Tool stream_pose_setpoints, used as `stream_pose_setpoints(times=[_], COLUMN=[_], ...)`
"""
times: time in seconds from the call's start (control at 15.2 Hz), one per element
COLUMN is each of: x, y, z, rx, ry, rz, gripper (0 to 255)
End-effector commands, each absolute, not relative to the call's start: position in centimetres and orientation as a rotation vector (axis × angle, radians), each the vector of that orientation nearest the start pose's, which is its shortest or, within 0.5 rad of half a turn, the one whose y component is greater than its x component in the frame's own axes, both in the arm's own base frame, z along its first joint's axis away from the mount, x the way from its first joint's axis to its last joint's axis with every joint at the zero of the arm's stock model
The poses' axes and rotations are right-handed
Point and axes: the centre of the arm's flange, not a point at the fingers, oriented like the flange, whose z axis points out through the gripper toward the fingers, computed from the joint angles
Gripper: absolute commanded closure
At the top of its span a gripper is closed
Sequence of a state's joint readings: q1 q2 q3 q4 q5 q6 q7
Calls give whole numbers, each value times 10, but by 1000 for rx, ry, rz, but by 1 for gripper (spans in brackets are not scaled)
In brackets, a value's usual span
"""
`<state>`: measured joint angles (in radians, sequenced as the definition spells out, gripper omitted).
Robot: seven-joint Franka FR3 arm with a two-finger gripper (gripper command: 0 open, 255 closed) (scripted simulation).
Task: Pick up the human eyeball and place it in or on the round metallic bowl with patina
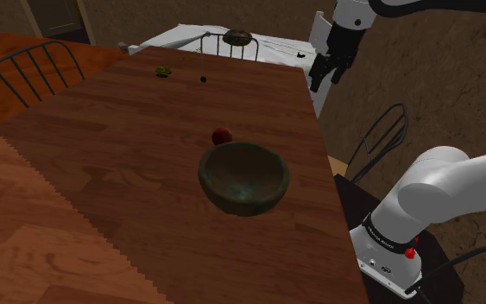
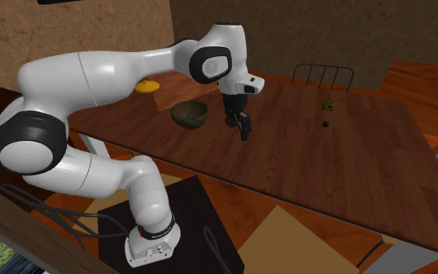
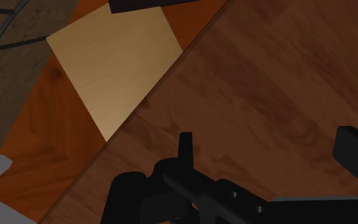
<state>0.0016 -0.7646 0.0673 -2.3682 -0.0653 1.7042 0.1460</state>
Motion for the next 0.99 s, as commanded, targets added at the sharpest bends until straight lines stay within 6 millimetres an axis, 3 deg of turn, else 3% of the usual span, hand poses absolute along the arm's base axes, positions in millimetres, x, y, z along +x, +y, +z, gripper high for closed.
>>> stream_pose_setpoints(times=[0.0, 0.92], x=[325, 398], y=[22, 166], z=[590, 528], rx=[-3235, -3161], ry=[142, 37], rz=[-178, -199], gripper=[0, 0])
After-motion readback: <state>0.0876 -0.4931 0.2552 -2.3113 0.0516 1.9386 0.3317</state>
